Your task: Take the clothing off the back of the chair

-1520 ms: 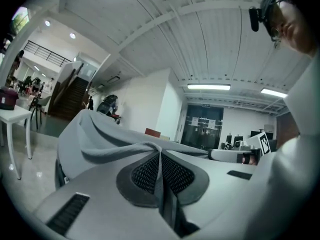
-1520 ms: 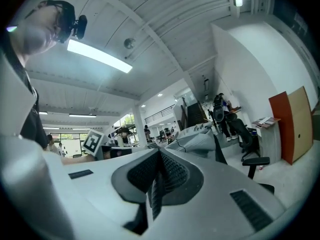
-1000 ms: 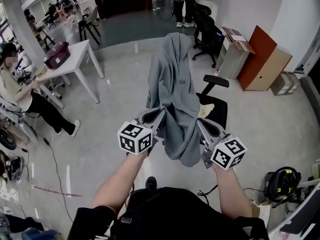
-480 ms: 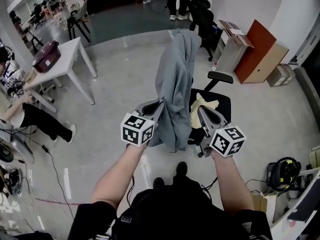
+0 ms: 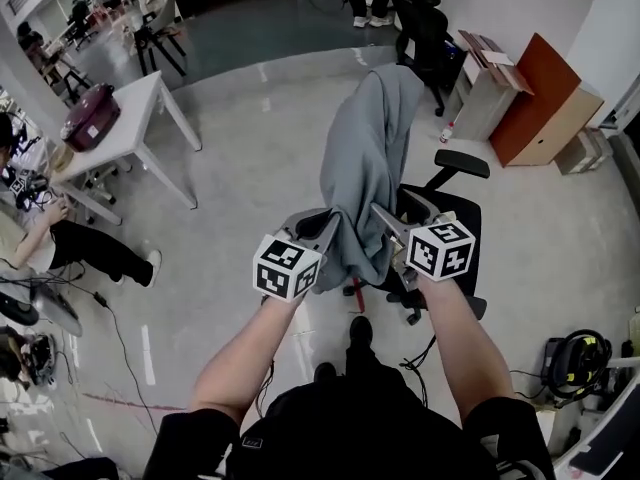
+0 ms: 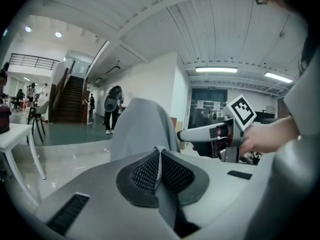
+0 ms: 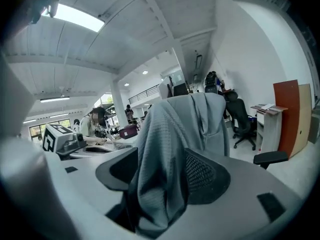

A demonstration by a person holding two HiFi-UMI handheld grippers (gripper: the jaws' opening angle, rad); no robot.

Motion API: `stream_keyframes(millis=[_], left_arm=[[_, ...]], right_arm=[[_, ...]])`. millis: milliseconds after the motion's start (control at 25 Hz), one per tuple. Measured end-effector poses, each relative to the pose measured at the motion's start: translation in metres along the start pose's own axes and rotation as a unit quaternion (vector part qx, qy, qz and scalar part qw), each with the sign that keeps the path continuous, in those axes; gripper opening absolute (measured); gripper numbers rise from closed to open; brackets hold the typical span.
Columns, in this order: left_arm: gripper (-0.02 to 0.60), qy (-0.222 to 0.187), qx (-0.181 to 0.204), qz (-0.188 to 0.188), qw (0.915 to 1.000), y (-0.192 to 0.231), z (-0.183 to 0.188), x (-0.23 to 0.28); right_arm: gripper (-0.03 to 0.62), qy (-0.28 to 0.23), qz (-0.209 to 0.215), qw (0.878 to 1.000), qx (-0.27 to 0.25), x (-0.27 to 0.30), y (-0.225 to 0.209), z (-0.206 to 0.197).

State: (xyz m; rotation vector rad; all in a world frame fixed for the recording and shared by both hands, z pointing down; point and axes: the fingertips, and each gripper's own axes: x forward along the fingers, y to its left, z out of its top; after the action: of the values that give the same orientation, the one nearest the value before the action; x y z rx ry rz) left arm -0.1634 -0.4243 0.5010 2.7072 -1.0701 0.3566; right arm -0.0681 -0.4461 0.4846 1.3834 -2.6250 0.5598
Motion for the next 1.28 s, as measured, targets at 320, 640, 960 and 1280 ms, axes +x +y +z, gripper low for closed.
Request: stream_keyframes(millis=[320,640,960,1280], left_arm=[[0.006,-0.002,-0.018,-0.002,0.9998,0.015,0.002,0.004],[0.006,-0.047,0.000,-0.012,0.9988,-0.019,0.009,-0.065],[0.006,-0.078,0.007,-0.011,0.9968,-0.052,0.017,-0.134],[0.006,-0.089,0.001,-0.014,0.9959,-0.076,0.017,-0.161]], right_arm=[[0.108,0.031,-0.004,0.999,-0.033,0.029,-0.015,0.004],[0.025,-0.061,0.060,0.995,-0.048,-0.043,0.082,0.034],[0.023,-0.108,0.088,0.990,-0.017,-0.113,0.160,0.040],[0.023,-0.173,0.128,0.977,-0.004,-0.185,0.214,0.064]])
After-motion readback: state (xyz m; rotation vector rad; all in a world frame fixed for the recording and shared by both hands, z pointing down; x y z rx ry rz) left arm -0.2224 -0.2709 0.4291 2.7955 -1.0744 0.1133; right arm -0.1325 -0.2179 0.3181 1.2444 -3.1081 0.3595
